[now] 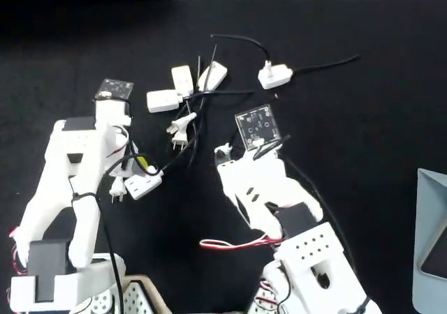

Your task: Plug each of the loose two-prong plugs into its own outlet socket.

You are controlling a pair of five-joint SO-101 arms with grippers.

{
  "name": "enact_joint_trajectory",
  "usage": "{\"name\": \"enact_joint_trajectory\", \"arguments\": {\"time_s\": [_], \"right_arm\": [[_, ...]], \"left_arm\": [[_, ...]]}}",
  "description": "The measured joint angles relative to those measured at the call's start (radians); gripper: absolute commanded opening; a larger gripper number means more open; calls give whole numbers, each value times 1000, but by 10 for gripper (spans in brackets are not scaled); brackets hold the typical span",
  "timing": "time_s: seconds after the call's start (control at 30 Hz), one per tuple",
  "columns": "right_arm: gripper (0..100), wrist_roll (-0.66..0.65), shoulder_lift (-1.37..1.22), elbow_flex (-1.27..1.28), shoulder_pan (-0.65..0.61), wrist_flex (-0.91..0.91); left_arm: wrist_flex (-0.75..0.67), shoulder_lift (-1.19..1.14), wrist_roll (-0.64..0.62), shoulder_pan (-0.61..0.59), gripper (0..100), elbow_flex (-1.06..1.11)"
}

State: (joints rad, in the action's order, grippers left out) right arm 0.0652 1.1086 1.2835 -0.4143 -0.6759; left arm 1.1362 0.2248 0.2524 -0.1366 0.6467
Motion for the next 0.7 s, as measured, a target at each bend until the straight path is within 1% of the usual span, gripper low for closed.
{"name": "enact_joint_trajectory", "arguments": {"time_s": [0.17,0.43,0.53,0.63,0.7], "right_arm": [[12,0,0,0,0,0],[12,0,0,0,0,0],[12,0,0,0,0,0],[12,0,0,0,0,0],[12,0,0,0,0,0]], "left_arm": [[51,0,106,52,279,-6],[44,-9,304,80,277,-5],[-40,-9,345,80,274,43],[-166,-9,353,87,273,133],[-218,-9,351,100,245,180]]}}
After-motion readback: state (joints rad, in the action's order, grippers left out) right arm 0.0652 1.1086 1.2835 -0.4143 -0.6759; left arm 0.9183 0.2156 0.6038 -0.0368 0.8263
